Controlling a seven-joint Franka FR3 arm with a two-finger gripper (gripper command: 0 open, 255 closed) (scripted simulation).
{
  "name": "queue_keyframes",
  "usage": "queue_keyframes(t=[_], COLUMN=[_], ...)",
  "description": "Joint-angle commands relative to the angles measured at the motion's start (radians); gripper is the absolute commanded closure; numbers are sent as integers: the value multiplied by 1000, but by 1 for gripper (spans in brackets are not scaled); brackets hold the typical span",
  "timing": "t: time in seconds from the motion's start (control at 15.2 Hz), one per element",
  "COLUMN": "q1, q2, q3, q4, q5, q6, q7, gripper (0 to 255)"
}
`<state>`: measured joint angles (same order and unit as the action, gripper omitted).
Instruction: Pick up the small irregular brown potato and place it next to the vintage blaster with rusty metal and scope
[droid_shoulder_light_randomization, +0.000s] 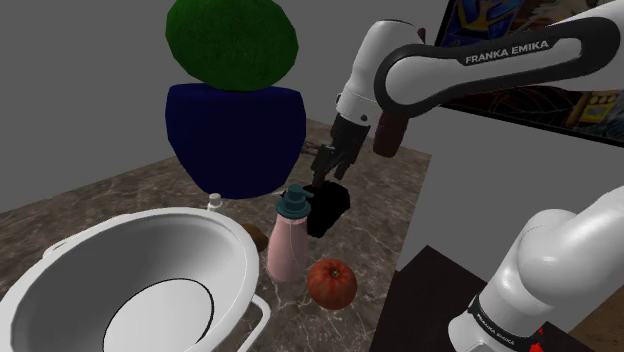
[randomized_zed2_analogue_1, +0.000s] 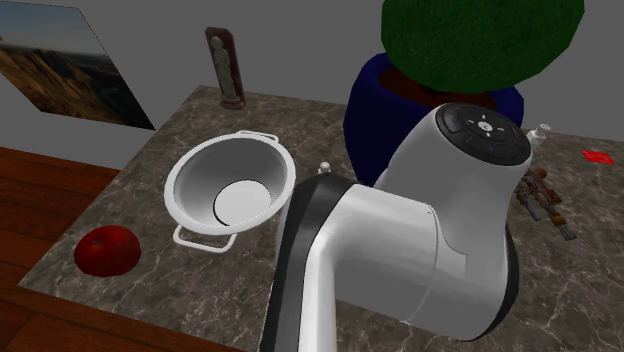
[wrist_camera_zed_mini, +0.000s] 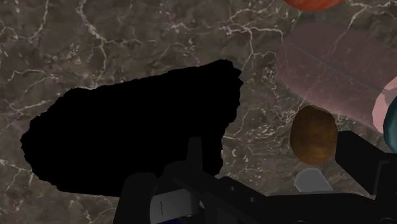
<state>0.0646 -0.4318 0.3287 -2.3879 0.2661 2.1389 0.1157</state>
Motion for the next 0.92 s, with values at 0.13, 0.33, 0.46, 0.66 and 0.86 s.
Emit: queue_keyframes(t=[0.13, 0.33, 0.46, 0.66, 0.86], q1=[2, 0, 1, 9, 32], q2=[136, 247, 325, 446, 570], q3=[64, 107, 132, 158, 165], q4=[37, 78, 112, 172, 245], q5=[-7, -36, -67, -132, -212], q6=[112, 188, 234, 295, 342], q7=[71, 131, 176, 254, 338], gripper=[0, 0, 0, 0, 0])
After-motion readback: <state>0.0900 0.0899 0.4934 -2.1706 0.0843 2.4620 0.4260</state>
